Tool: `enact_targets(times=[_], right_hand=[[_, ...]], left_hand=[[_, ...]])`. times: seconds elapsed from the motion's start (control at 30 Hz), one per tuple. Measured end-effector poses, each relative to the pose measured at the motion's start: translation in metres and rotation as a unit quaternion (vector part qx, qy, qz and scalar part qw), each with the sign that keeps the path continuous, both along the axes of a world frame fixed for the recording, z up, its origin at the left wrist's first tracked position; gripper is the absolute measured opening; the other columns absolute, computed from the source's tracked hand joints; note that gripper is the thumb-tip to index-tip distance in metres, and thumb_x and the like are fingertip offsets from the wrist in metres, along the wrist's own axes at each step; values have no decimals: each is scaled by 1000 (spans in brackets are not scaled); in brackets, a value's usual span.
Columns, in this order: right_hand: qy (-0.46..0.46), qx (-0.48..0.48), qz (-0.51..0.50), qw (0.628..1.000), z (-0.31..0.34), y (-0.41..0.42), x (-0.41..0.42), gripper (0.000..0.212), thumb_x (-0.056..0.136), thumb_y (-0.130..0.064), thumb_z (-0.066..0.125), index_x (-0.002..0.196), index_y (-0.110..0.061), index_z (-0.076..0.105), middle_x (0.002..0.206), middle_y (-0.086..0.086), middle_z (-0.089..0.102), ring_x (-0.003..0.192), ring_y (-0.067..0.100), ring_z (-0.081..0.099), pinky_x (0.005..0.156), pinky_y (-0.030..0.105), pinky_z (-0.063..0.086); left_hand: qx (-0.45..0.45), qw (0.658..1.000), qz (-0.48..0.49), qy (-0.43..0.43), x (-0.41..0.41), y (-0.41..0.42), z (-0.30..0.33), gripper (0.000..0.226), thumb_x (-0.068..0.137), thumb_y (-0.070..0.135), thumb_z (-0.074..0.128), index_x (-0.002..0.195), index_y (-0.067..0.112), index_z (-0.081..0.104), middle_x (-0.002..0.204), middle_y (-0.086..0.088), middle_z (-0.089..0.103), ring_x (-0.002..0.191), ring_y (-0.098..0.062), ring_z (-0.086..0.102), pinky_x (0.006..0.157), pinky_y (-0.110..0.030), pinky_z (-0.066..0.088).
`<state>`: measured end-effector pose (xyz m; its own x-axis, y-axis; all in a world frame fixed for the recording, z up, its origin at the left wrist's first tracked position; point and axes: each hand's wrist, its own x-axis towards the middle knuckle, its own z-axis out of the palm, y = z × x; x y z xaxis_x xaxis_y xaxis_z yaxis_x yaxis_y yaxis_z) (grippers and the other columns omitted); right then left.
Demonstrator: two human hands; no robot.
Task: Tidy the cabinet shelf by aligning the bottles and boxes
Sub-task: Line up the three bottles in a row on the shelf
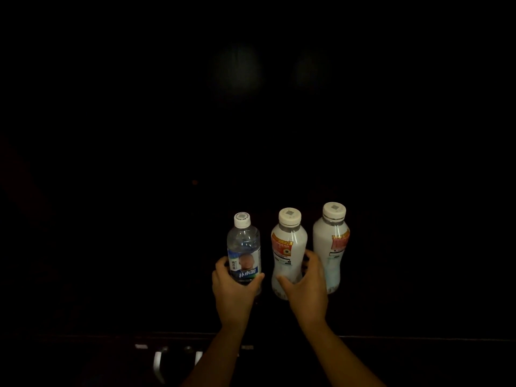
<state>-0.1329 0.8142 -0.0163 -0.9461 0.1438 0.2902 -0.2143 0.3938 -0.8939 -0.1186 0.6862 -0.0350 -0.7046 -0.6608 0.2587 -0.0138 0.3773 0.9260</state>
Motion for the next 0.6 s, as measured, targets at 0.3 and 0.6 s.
enact_targets(times=[0.3,0.6], right_hand=[[-30,-12,28,999,6,5,4,78,64,-6,80,129,-12,38,133,13,47,122,26,47,101,41,45],[-17,3,-15,1000,22,4,63,74,68,-10,78,131,-12,38,129,17,47,114,28,52,90,37,48]], left_hand=[[79,986,-145,-38,16,-18,9,85,61,6,82,132,18,37,127,-7,53,105,-14,52,89,-28,46],[80,969,-221,-76,73,-60,28,91,67,24,80,142,25,28,142,-8,42,131,-21,40,100,-31,37]])
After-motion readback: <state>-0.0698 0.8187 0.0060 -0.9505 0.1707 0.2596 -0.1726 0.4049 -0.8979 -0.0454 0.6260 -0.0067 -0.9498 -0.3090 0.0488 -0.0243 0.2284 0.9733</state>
